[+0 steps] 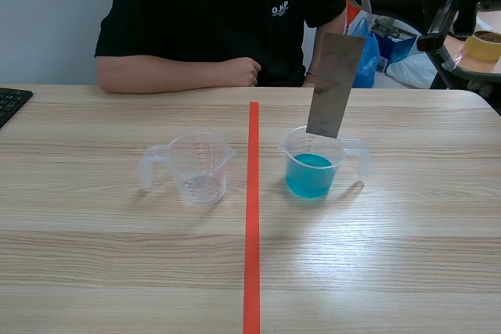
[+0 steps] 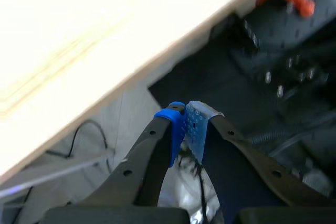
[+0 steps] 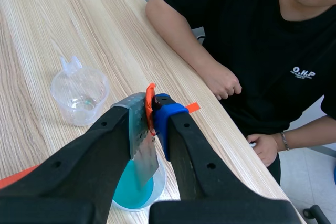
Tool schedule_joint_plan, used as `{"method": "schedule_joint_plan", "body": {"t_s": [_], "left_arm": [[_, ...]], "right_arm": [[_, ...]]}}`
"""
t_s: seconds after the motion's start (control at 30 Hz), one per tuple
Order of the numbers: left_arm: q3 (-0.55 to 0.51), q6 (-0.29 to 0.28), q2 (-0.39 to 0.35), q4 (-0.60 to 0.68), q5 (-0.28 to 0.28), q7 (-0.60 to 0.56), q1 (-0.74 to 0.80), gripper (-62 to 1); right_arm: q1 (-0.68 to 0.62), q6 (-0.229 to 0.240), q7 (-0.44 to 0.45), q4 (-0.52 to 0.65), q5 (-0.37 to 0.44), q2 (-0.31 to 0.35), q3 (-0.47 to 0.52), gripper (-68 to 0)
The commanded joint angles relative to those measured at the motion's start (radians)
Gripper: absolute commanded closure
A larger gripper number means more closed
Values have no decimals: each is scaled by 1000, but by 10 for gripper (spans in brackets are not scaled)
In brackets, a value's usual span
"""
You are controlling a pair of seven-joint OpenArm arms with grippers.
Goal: Do the redox reaction experiment.
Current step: 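Raise the plate and point at it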
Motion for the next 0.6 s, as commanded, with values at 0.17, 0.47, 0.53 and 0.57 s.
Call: {"method": "schedule_joint_plan", "body": {"t_s": [0.17, 0.47, 0.53, 0.57], "left_arm": [[-93, -77, -127, 26, -251, -46, -52, -40], [-70, -412, -241, 31, -519, 16, -353, -40], [-38, -412, -243, 31, -574, 78, -431, -40], [-18, -412, -242, 31, -599, 115, -467, -40]], "right_arm": [[17, 5, 19, 10, 7, 11, 19, -8], [17, 5, 19, 10, 7, 11, 19, -8], [17, 5, 19, 10, 7, 11, 19, -8], [17, 5, 19, 10, 7, 11, 19, -8]]}}
